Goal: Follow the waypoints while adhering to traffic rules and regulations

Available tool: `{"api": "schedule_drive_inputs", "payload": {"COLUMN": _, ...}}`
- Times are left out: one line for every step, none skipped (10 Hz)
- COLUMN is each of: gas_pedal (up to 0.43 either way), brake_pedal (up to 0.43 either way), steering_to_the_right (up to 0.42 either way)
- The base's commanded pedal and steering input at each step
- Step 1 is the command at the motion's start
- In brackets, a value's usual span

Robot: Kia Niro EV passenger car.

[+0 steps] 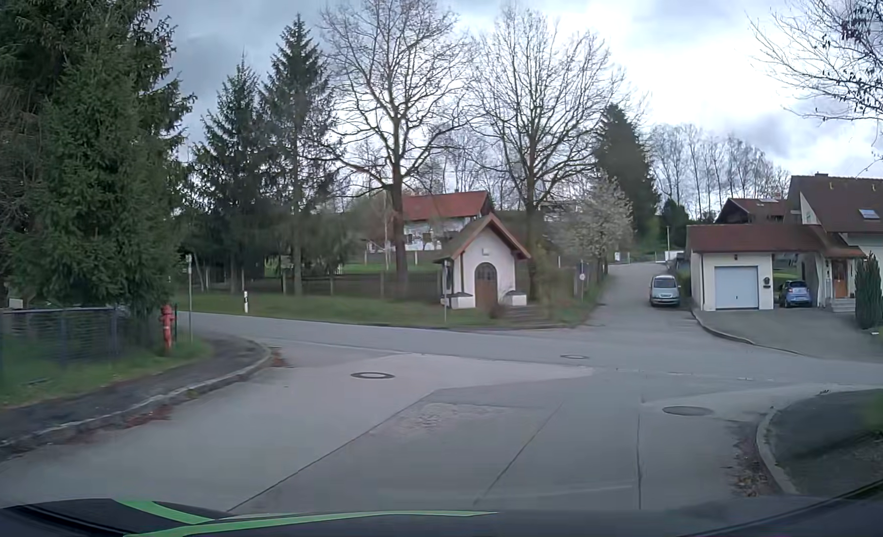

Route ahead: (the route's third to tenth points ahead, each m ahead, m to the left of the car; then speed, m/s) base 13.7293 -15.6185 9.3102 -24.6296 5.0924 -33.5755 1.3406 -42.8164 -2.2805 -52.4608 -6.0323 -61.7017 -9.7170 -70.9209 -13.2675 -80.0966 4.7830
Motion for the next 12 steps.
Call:
{"api": "schedule_drive_inputs", "payload": {"gas_pedal": 0.000, "brake_pedal": 0.226, "steering_to_the_right": 0.195}}
{"api": "schedule_drive_inputs", "payload": {"gas_pedal": 0.000, "brake_pedal": 0.226, "steering_to_the_right": 0.157}}
{"api": "schedule_drive_inputs", "payload": {"gas_pedal": 0.000, "brake_pedal": 0.226, "steering_to_the_right": 0.127}}
{"api": "schedule_drive_inputs", "payload": {"gas_pedal": 0.000, "brake_pedal": 0.226, "steering_to_the_right": 0.105}}
{"api": "schedule_drive_inputs", "payload": {"gas_pedal": 0.000, "brake_pedal": 0.226, "steering_to_the_right": 0.082}}
{"api": "schedule_drive_inputs", "payload": {"gas_pedal": 0.000, "brake_pedal": 0.226, "steering_to_the_right": 0.063}}
{"api": "schedule_drive_inputs", "payload": {"gas_pedal": 0.000, "brake_pedal": 0.213, "steering_to_the_right": 0.070}}
{"api": "schedule_drive_inputs", "payload": {"gas_pedal": 0.000, "brake_pedal": 0.195, "steering_to_the_right": 0.098}}
{"api": "schedule_drive_inputs", "payload": {"gas_pedal": 0.000, "brake_pedal": 0.177, "steering_to_the_right": 0.143}}
{"api": "schedule_drive_inputs", "payload": {"gas_pedal": 0.000, "brake_pedal": 0.152, "steering_to_the_right": 0.183}}
{"api": "schedule_drive_inputs", "payload": {"gas_pedal": 0.000, "brake_pedal": 0.110, "steering_to_the_right": 0.229}}
{"api": "schedule_drive_inputs", "payload": {"gas_pedal": 0.000, "brake_pedal": 0.085, "steering_to_the_right": 0.274}}
